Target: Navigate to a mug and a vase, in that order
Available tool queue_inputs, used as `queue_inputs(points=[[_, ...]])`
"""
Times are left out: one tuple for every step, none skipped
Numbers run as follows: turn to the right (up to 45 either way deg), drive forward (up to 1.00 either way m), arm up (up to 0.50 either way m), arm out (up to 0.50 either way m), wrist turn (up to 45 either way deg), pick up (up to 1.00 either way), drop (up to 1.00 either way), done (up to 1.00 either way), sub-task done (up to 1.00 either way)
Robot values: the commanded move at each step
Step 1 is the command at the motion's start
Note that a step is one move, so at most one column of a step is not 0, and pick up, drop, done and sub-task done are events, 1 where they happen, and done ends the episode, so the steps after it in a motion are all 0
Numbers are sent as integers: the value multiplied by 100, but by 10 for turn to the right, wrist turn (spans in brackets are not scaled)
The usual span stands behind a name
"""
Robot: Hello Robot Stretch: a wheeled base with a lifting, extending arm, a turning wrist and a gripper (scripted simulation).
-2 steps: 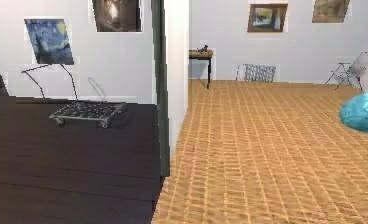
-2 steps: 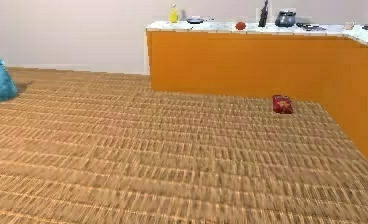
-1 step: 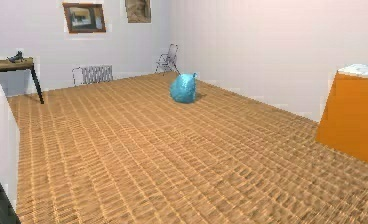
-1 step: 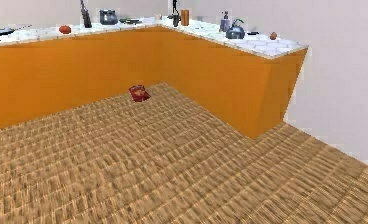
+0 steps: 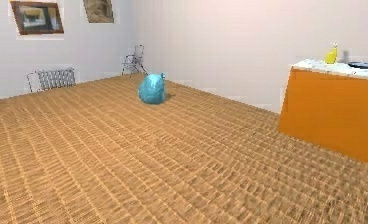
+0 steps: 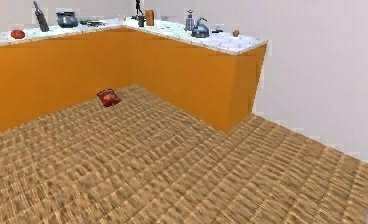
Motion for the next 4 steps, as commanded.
queue_inputs(points=[[0, 5, 0, 0, 0, 0, 0, 0, 0], [-450, 0, 0, 0, 0, 0, 0, 0, 0], [-330, 0, 0, 0, 0, 0, 0, 0, 0], [0, 30, 0, 0, 0, 0, 0, 0, 0]])
